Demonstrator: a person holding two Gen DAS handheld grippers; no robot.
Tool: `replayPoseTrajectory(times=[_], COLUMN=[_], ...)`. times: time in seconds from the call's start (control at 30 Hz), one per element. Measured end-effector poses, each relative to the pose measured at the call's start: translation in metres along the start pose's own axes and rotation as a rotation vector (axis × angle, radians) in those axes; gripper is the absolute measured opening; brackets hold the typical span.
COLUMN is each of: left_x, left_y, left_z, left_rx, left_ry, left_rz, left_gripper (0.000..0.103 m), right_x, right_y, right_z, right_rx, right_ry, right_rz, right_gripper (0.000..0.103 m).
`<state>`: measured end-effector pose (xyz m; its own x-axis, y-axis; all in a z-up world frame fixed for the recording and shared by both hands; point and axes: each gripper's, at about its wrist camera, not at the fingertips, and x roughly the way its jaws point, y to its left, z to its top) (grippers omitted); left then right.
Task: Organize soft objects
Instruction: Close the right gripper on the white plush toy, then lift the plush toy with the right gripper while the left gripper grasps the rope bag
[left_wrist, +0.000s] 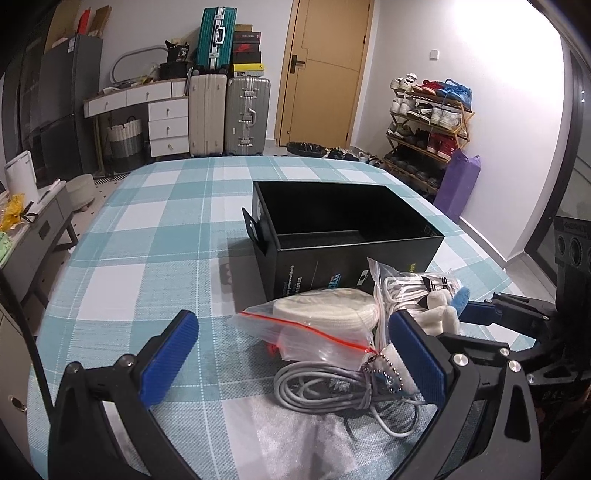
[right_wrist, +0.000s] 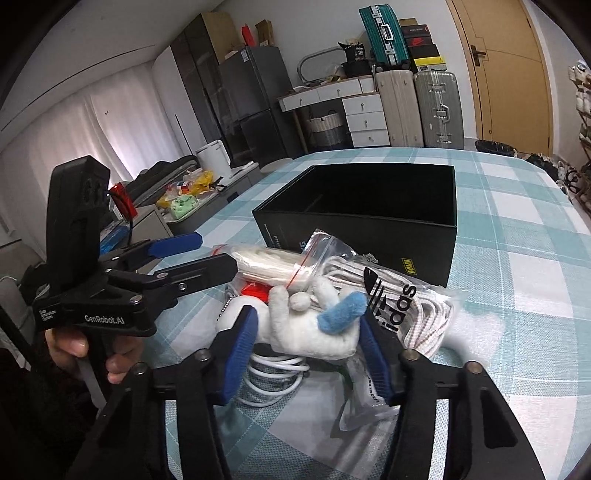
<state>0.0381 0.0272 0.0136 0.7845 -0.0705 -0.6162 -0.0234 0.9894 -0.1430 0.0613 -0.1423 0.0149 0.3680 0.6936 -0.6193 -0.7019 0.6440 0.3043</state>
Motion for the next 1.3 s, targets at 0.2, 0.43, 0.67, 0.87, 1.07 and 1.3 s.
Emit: replayPoseTrajectory(times=[0.2, 0.43, 0.67, 0.87, 1.07, 1.3], left_x=[0.005, 0.013, 0.024, 0.029, 0.030, 0.021], left_y=[-0.001, -0.008, -0.008, -0.010, -0.011, -0.011], left_z=[0.002, 0.006, 0.007, 0.008, 0.006, 0.003], left_rx=[0.001, 0.035, 0.020, 0.014, -0.002, -0.020], left_ry=[0.010, 0.026, 0.053, 0.068, 0.077, 0.055], left_rz=[-0.013, -0.024, -0.059, -0.065, -0.122, -0.150], left_gripper=[0.103, 0.103, 0.103, 0.092, 0.062, 0.035], right_x=[-0.010, -0.031, -0.052, -0.059, -0.062, -0.060], right_y=[-0.002, -0.011, -0.024, -0.027, -0.026, -0.027], right_z=[-0.002, -0.001, -0.003, -0.004, -0.005, -0.003], right_rx=[-0.002, 0.006, 0.025, 0.037, 0.036, 0.037], right_ry=[-0.053, -0.103, -0.130, -0.137, -0.138, -0.139], right_rz=[0.000, -0.047, -0.097, -0.108, -0.104, -0.108], right_gripper=[0.038, 0.037, 0.037, 0.037, 0.037, 0.037])
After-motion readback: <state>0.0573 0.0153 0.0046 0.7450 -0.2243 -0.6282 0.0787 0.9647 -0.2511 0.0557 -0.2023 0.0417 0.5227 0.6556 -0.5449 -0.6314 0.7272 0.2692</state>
